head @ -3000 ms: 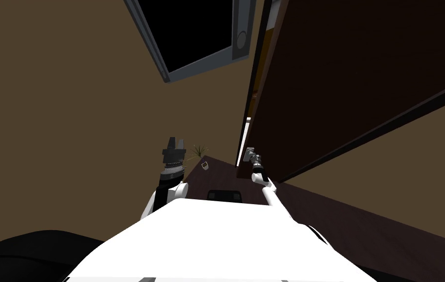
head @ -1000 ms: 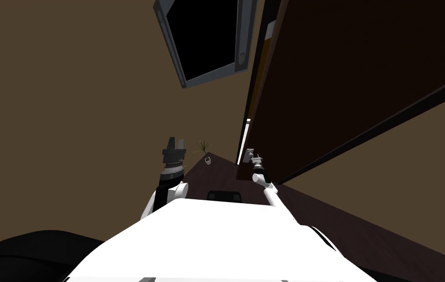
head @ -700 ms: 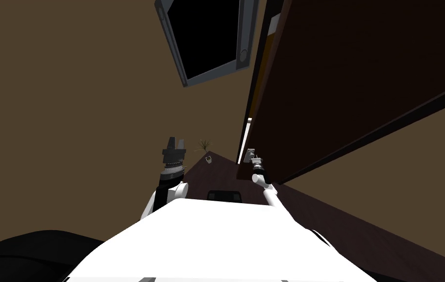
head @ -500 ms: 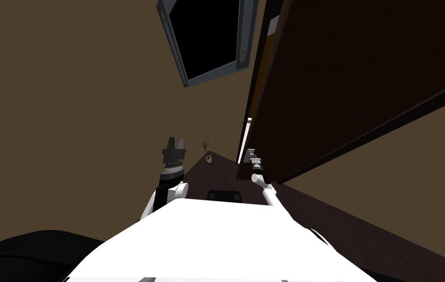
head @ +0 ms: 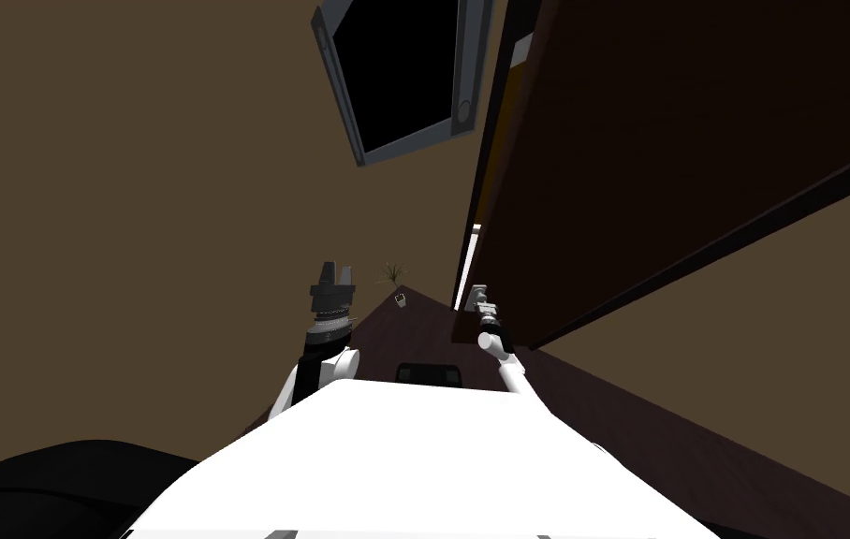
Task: Pull the door open
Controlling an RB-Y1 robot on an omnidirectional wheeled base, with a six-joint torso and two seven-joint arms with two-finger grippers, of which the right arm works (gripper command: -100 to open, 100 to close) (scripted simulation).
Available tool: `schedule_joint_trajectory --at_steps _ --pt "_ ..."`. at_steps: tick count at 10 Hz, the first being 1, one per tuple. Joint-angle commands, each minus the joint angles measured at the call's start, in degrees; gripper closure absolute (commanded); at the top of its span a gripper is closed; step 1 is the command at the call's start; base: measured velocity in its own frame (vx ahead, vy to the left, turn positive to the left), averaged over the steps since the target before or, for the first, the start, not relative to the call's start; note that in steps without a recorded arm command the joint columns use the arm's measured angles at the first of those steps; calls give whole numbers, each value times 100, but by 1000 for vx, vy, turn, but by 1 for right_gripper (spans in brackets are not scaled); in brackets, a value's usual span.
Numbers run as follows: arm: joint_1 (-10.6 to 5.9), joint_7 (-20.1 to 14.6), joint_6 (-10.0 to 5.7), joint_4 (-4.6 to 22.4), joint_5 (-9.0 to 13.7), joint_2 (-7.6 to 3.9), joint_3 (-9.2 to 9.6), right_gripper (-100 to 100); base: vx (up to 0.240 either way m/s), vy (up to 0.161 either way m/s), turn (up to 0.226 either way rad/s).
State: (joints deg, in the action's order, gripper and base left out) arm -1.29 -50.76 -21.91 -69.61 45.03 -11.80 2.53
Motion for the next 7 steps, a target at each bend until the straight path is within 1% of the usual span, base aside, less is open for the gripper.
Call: schedule_joint_trajectory --at_steps 1,2,4,5,6,7 --pt "-39 -172 21 -149 122 106 117 -100 -84 -45 41" --pt "-39 -172 21 -149 122 106 117 -100 -54 -20 8" --pt "2 -365 55 -231 283 139 150 -100 -48 -25 33" --pt "75 -290 17 -116 247 74 47 -100 -20 -44 -30" --pt "16 -280 241 -123 325 29 -72 -100 20 -8 -141" --pt "-12 -269 314 -133 345 20 -103 -100 15 34 -109"
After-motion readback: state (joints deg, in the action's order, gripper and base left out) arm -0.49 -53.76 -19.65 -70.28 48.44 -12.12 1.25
